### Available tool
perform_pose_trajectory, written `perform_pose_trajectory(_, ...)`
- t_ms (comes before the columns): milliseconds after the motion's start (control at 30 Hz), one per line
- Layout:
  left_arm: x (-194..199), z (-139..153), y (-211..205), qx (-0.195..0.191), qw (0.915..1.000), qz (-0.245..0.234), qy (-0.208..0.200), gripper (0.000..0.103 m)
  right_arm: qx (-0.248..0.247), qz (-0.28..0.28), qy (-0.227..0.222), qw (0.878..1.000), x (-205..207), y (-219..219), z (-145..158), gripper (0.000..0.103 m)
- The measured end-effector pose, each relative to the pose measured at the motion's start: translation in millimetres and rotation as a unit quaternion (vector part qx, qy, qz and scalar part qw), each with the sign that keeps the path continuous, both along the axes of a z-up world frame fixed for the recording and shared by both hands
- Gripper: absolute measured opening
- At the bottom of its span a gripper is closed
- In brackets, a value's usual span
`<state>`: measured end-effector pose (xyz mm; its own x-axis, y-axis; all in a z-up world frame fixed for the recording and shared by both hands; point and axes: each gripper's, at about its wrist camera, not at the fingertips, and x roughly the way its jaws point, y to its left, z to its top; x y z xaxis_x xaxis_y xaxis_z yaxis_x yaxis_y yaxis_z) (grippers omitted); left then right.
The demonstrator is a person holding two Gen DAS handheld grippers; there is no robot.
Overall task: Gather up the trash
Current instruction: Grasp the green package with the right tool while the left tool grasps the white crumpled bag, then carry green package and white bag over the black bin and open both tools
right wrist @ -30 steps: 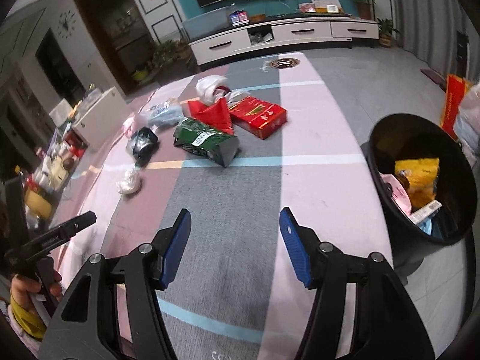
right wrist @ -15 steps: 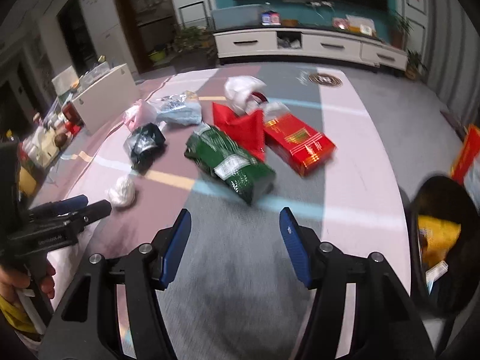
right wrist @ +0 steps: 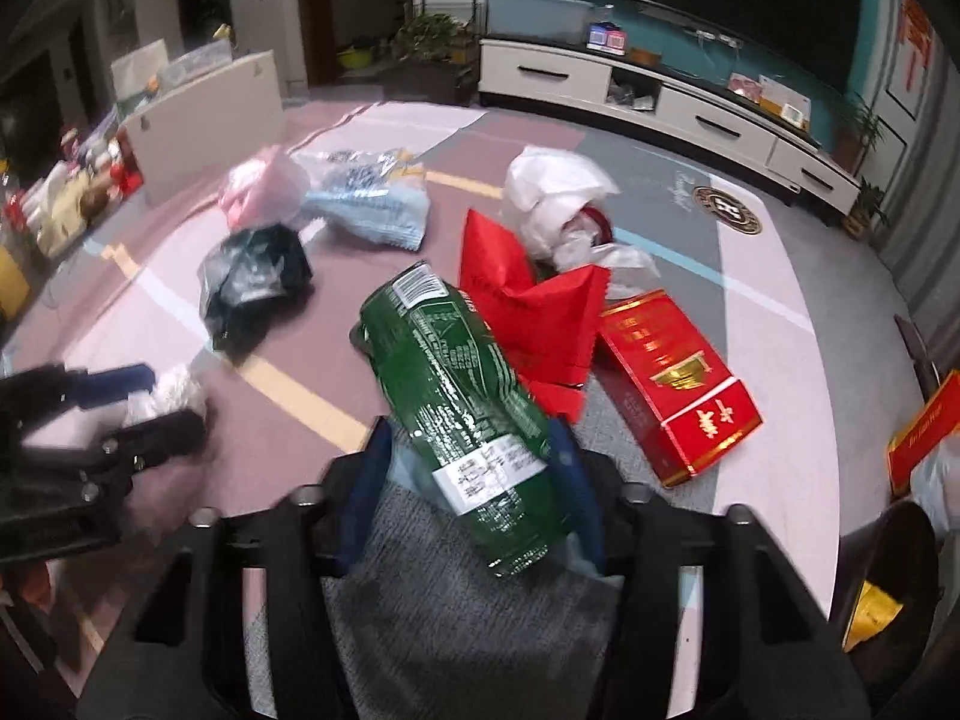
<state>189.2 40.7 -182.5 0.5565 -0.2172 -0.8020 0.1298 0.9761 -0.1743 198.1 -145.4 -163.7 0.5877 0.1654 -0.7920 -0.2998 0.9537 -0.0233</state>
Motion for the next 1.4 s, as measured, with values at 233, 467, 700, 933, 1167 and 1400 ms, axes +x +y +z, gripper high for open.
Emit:
perform_pose_trajectory(233, -8.8, 2.2, -0.4, -0.006, 0.9999, -0.012, -0.006, 0.026, 0.018, -0.005, 0.01, 1.0, -14.1, -6.5, -3.9, 0.011)
perform_pose_trajectory(467, -27.9, 9.6, 10.9, -0.053, 0.9984, -0.02, -0.006, 0.021, 0.089, -0.032, 0.007, 0.995, -47.8, -28.4, 8.3, 0.008)
perform_pose_trajectory(700, -54.8, 26.5, 15.5, -0.054, 0.9983, -0.022, -0.009, 0.021, 0.141, -0.051, -0.016, 0.989, -95.8, -45.4, 29.3, 0.007)
perform_pose_trajectory(933, -78.0, 42.3, 9.6, -0.057, 0.9977, -0.037, -0.009, 0.022, 0.175, -0.093, -0.042, 0.979, -131.9, -75.8, 49.8, 0.007)
perform_pose_trajectory(1167, -95.1, 61.8, -9.0, -0.049, 0.9967, -0.06, -0.025, 0.022, 0.188, -0.134, -0.078, 0.97, -165.4, -114.9, 68.4, 0.007)
perform_pose_trajectory(1400, -103.9, 83.5, -46.8, -0.04, 0.9929, -0.104, -0.042, 0.022, 0.205, -0.17, -0.113, 0.957, -191.6, -153.0, 81.9, 0.007)
